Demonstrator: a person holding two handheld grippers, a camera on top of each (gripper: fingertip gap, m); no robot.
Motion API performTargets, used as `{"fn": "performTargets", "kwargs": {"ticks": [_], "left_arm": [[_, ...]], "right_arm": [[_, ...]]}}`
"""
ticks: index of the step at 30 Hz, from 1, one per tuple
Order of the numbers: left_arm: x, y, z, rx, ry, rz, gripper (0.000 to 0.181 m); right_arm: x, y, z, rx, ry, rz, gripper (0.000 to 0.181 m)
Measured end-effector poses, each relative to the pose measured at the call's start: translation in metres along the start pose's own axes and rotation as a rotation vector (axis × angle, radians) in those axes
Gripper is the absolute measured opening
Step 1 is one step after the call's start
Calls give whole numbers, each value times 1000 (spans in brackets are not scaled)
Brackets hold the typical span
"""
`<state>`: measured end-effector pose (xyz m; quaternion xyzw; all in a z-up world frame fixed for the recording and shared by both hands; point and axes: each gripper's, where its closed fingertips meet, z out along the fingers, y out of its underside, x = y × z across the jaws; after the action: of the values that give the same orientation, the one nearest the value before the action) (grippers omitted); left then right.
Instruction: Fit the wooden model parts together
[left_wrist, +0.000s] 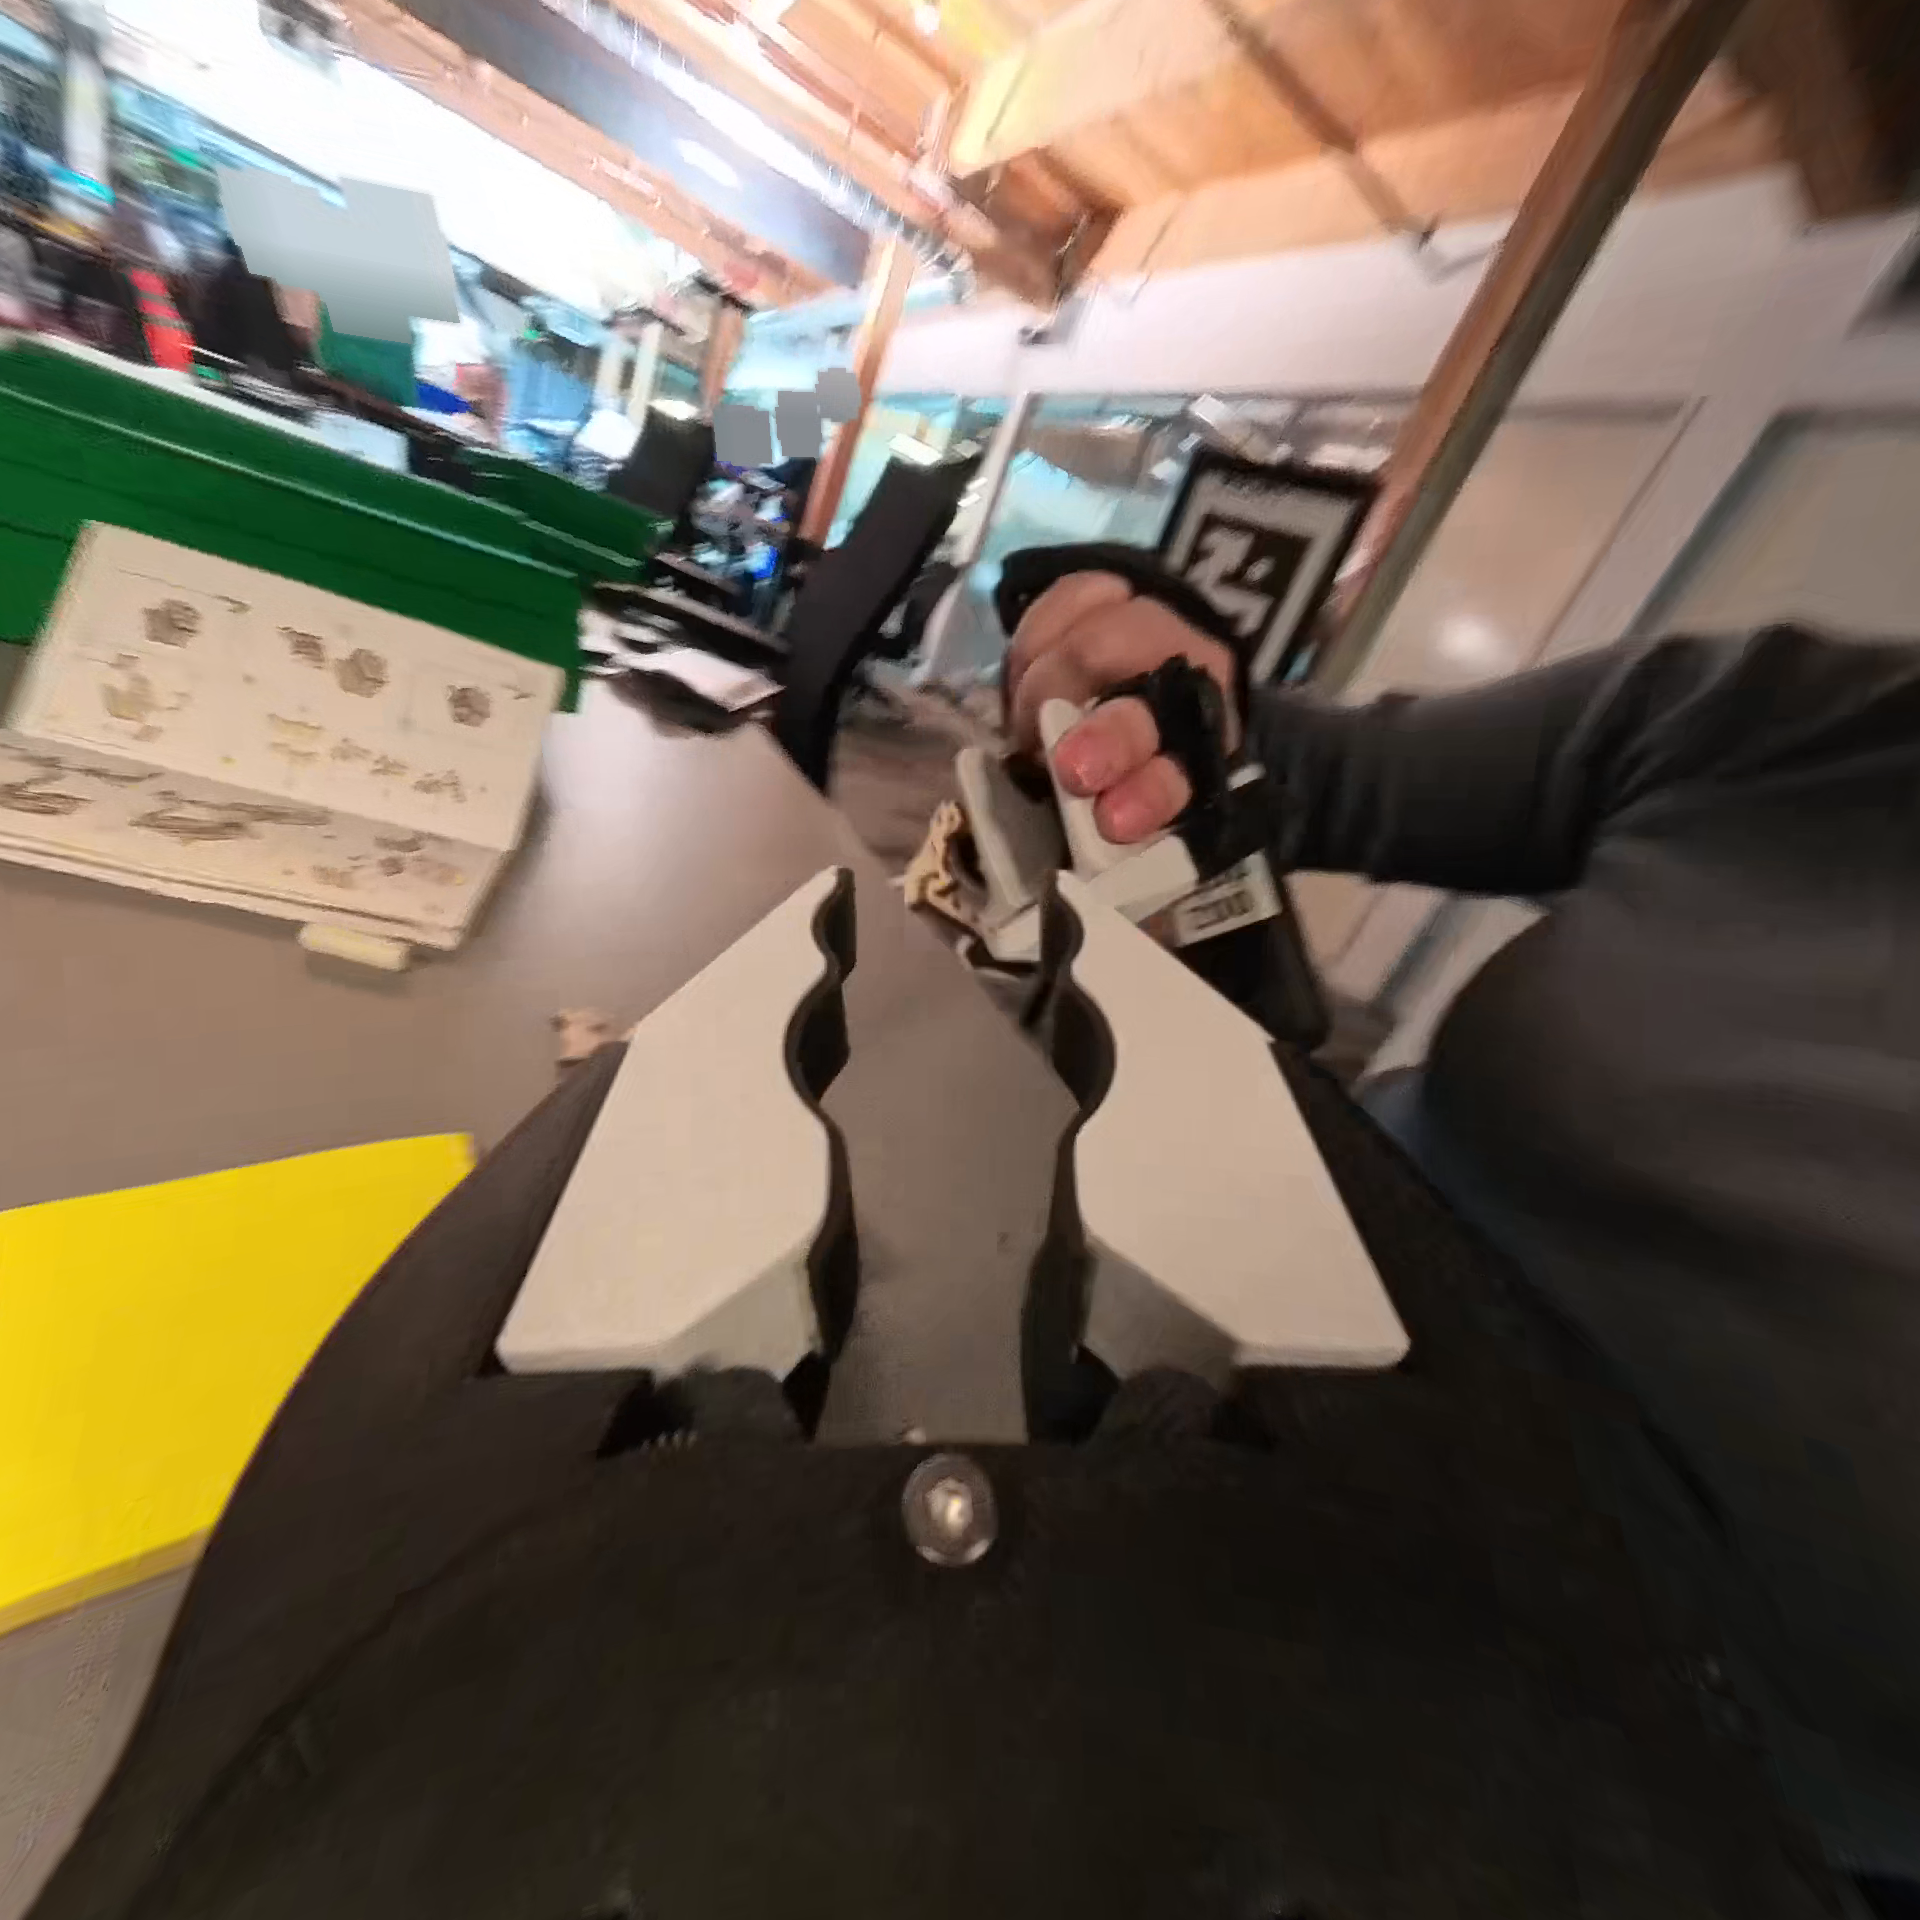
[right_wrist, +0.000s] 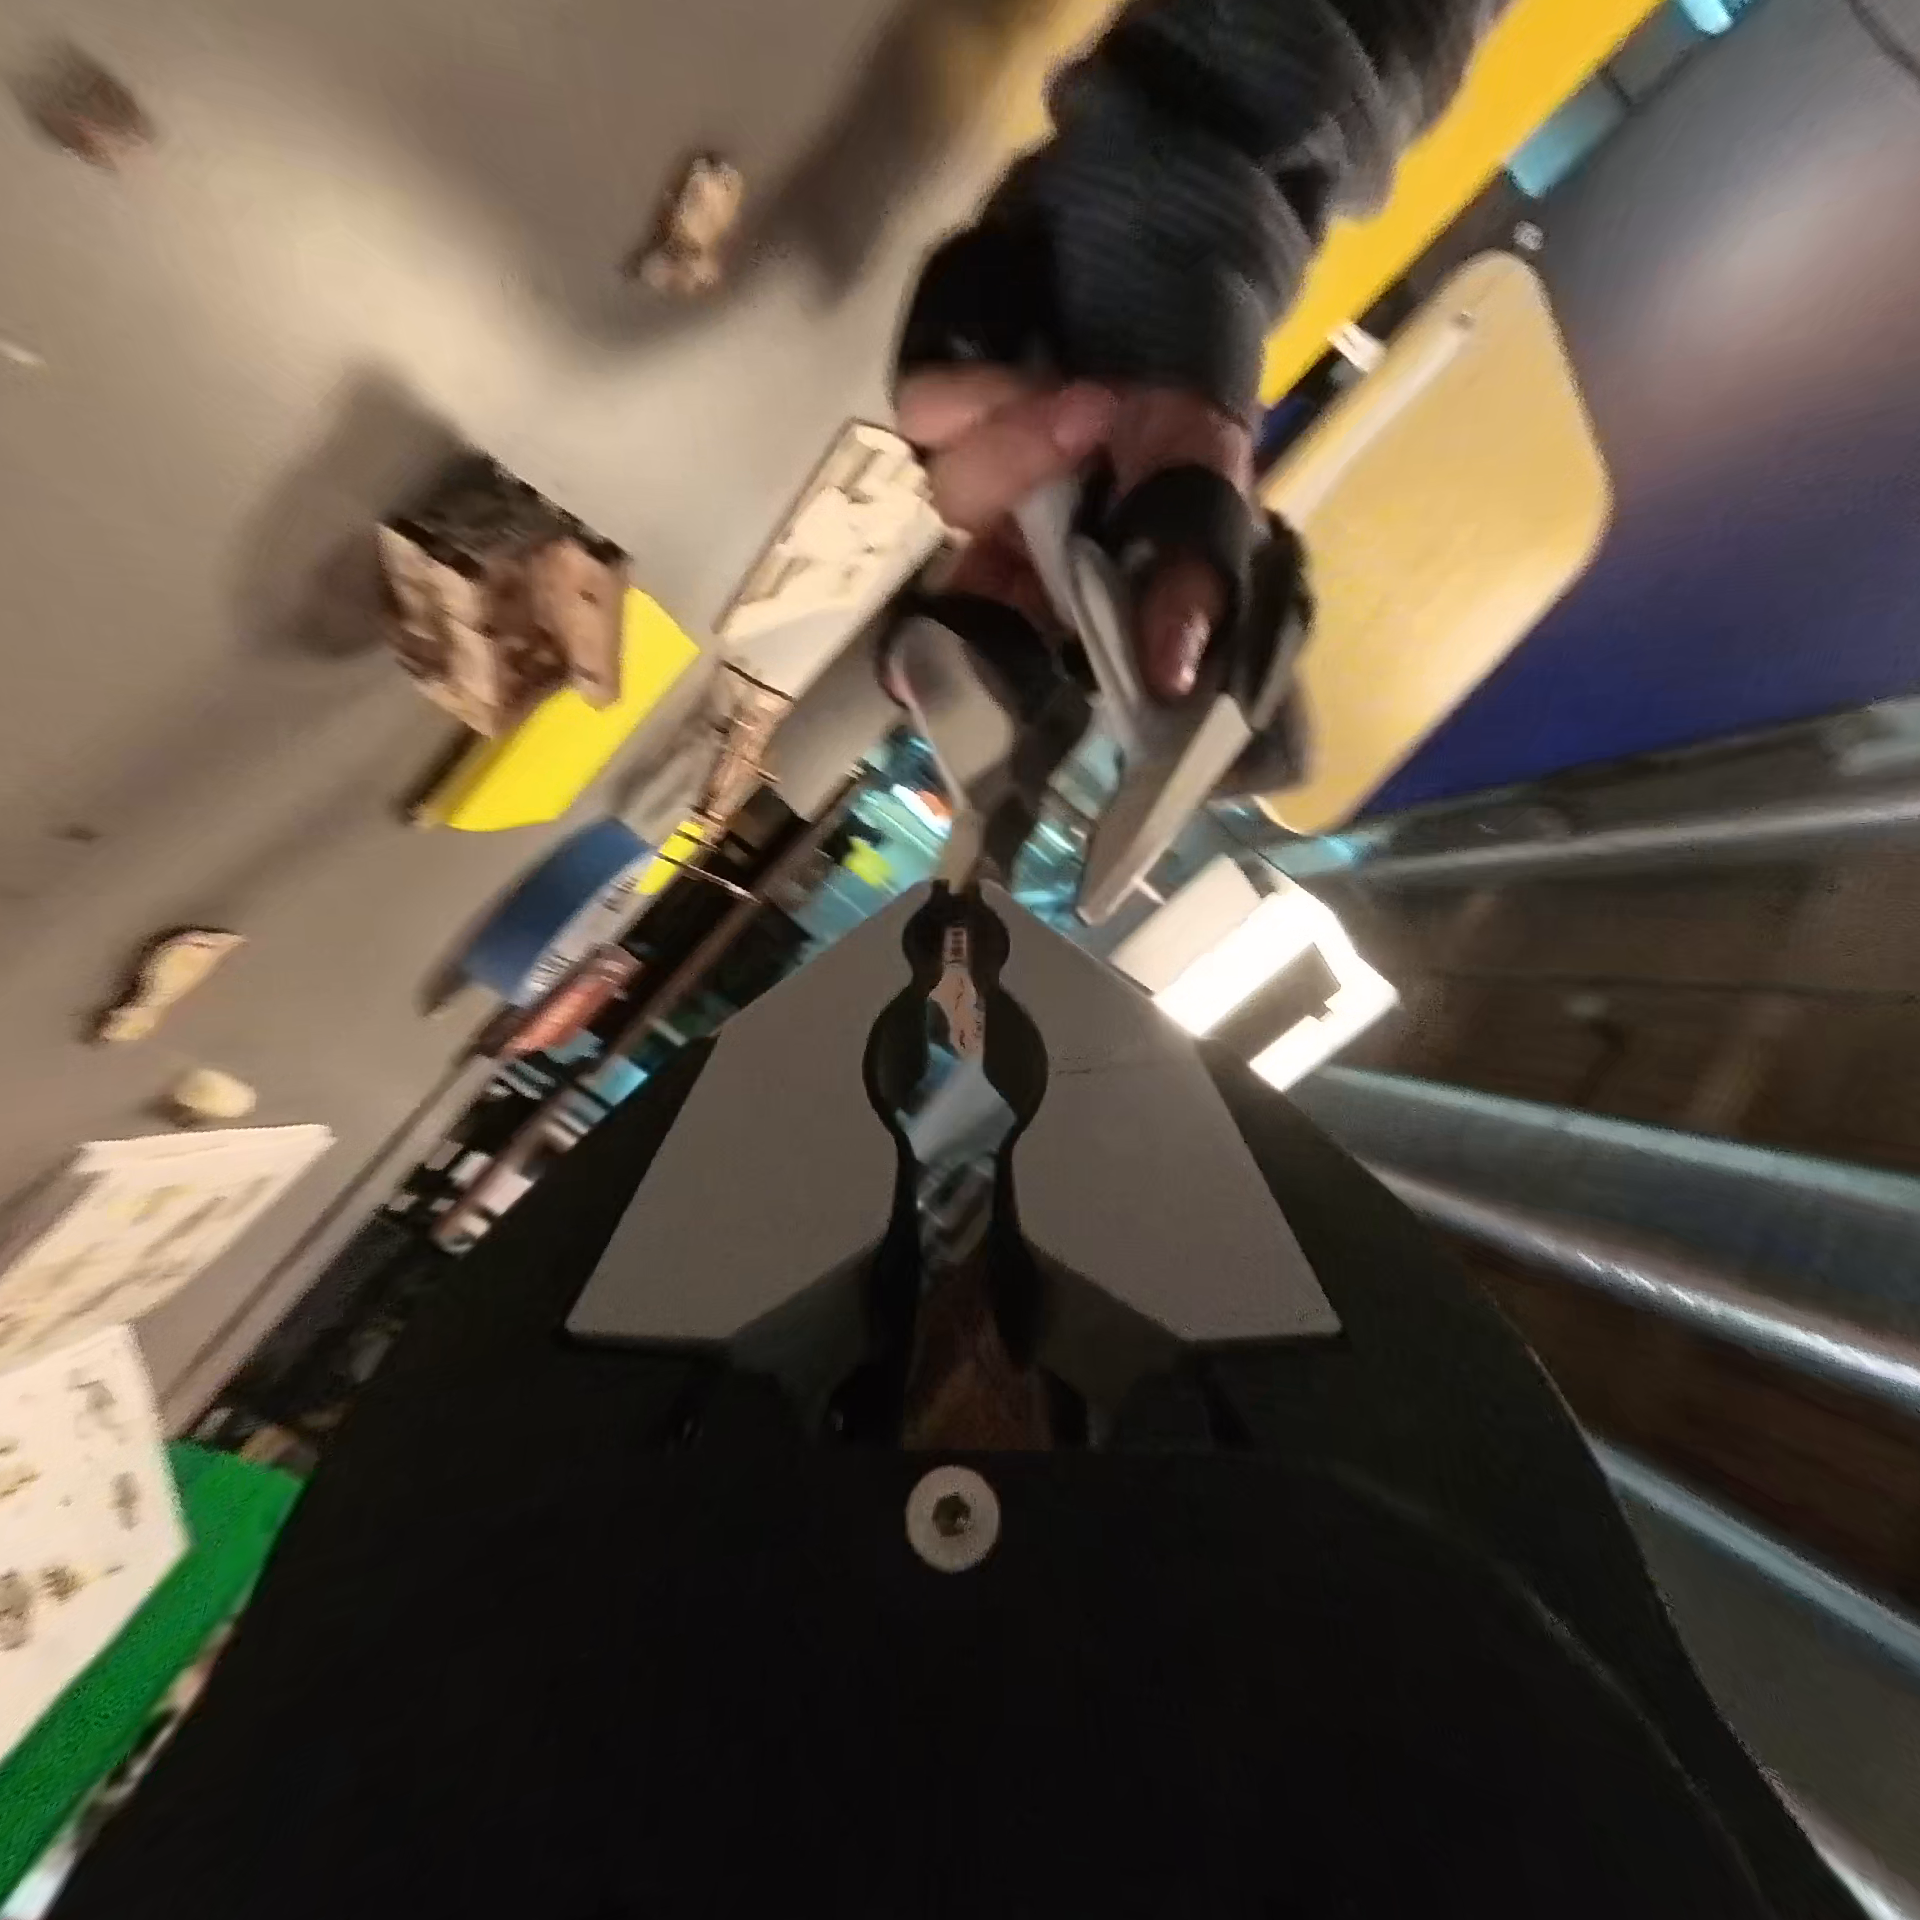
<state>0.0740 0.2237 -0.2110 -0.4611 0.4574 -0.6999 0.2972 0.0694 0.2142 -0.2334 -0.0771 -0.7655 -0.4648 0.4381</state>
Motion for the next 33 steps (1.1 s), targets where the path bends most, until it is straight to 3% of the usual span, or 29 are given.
{"fn": "performTargets", "kwargs": {"ticks": [4, 8, 11, 15, 23, 33], "left_arm": [[16, -10, 5, 77, 163, -160, 33], [28, -17, 11, 126, 247, -203, 25], [29, -13, 11, 113, 267, -211, 11], [33, -16, 10, 140, 322, -260, 19], [40, -11, 10, 113, 396, -319, 17], [37, -5, 13, 90, 377, -328, 2]], "right_arm": [[32, 16, -5, -84, 188, -3, 1], [47, 19, -10, -111, 259, 3, 1], [45, 20, -11, -116, 259, -6, 1], [41, 16, -11, -106, 256, -31, 1], [40, 8, -10, -79, 256, -46, 1], [37, 1, -9, -65, 252, -55, 0]]}}
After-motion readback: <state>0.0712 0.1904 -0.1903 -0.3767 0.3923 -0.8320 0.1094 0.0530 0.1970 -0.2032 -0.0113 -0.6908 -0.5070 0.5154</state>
